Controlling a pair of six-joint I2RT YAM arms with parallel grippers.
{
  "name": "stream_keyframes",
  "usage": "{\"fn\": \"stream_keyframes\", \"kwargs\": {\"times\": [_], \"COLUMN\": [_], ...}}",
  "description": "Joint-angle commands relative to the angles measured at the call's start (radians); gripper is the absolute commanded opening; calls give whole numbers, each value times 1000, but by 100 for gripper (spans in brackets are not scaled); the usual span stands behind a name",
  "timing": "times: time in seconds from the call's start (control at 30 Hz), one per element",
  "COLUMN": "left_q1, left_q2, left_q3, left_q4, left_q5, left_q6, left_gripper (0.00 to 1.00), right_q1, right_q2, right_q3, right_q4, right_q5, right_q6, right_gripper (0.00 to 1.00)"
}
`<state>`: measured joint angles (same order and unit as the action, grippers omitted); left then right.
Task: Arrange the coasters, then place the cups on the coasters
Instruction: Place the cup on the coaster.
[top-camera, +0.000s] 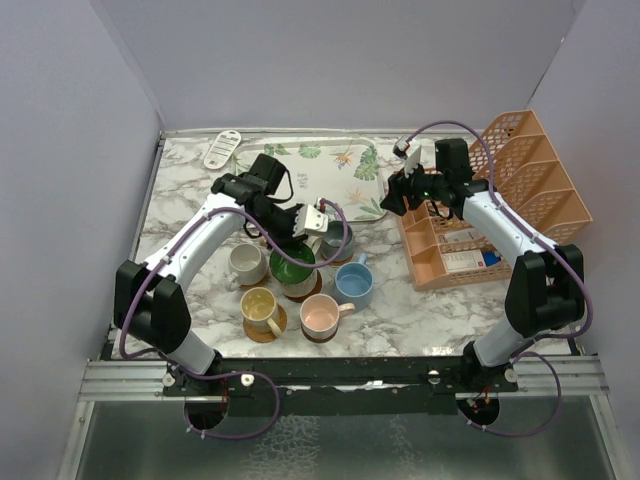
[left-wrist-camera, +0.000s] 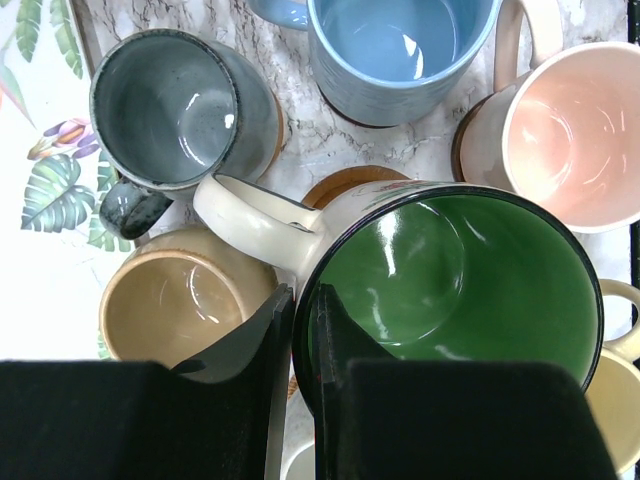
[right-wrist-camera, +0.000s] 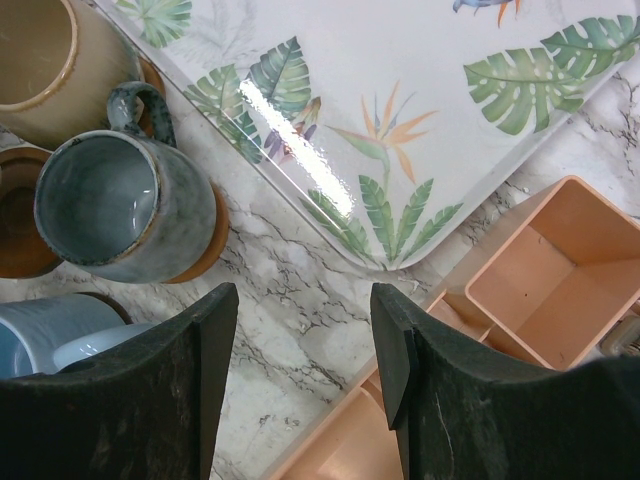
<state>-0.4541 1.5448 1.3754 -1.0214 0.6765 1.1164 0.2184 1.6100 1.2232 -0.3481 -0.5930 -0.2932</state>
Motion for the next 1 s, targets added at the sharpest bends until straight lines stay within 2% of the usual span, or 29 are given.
{"fn": "stream_keyframes", "kwargs": {"times": [0.0, 0.97], "left_q1": [-5, -5], "left_q2": [-1, 53], "left_q3": [0, -4], "left_q4": [16, 58], "left_q5": [89, 104], "left_q6": [17, -1], "left_gripper": [0, 0], "right_q1": [-7, -7], "right_q2": [2, 4], "right_q3": [3, 7], "right_q4": [-6, -11], "right_q5": [-25, -33], "right_q6": [-15, -17], "right_gripper": [57, 57]}}
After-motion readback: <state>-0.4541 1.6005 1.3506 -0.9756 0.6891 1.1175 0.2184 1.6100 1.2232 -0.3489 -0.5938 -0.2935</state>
